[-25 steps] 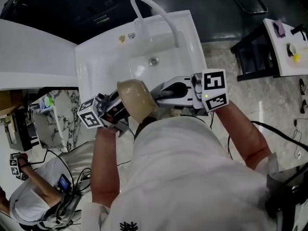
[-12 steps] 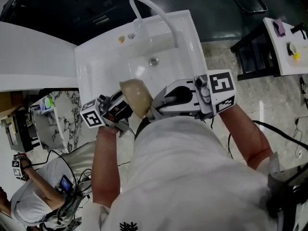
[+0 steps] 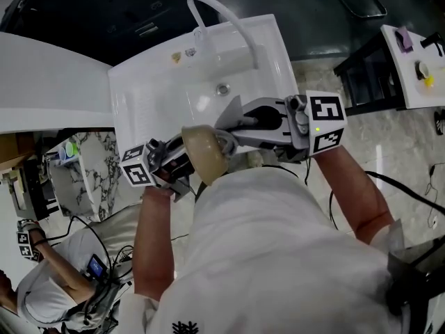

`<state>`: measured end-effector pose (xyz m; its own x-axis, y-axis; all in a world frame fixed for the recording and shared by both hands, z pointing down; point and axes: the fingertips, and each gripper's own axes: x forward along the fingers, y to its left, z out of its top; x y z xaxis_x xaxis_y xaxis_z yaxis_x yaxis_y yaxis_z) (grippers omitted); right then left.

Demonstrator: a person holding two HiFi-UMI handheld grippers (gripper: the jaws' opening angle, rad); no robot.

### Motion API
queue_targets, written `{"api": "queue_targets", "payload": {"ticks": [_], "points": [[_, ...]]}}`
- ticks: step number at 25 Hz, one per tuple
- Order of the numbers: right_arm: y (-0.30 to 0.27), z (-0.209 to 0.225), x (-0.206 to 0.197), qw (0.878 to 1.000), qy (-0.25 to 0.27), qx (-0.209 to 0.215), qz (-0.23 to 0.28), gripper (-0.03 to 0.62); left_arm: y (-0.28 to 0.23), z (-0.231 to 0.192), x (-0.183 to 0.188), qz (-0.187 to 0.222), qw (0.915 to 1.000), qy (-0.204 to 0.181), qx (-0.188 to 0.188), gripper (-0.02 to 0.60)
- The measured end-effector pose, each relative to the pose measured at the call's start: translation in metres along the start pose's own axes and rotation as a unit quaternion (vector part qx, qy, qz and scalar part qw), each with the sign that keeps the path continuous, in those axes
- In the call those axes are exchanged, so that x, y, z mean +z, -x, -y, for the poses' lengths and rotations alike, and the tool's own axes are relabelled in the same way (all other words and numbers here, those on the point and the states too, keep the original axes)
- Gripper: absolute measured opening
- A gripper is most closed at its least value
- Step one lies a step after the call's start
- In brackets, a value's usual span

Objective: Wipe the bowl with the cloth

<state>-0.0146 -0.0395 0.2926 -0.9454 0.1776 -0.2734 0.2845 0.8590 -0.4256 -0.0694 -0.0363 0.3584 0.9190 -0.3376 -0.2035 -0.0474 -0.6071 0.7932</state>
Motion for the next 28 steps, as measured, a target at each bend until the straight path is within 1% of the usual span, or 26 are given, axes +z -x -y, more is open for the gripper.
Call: {"api": "queue_targets", "payload": {"ticks": [5,8,11,15,19,28], "points": [[-0.001,0.013,-0.004,0.999,0.008,-0.034,-0.006,0.043,-0.005,0.007,0.001,0.001,0.9999,-0.002,-0.016,0.017],[-0.001,0.022,-0.014,0.998,0.008,-0.055,-0.026,0.043,-0.003,0.007,0.003,0.006,0.9999,-0.003,-0.016,0.017],[0.000,0.026,-0.024,0.997,0.003,-0.063,-0.042,0.043,0.000,0.006,0.004,0.010,0.9999,-0.003,-0.013,0.017],[-0.001,0.026,-0.033,0.997,-0.003,-0.060,-0.053,0.043,0.004,0.000,0.007,0.020,0.9998,-0.003,-0.004,0.017],[-0.002,0.019,-0.040,0.997,-0.010,-0.048,-0.061,0.043,0.010,-0.004,0.009,0.028,0.9996,-0.003,0.008,0.017],[-0.002,-0.002,-0.036,0.998,-0.010,-0.020,-0.058,0.043,0.015,-0.014,0.006,0.037,0.9989,0.008,0.028,0.018]]}}
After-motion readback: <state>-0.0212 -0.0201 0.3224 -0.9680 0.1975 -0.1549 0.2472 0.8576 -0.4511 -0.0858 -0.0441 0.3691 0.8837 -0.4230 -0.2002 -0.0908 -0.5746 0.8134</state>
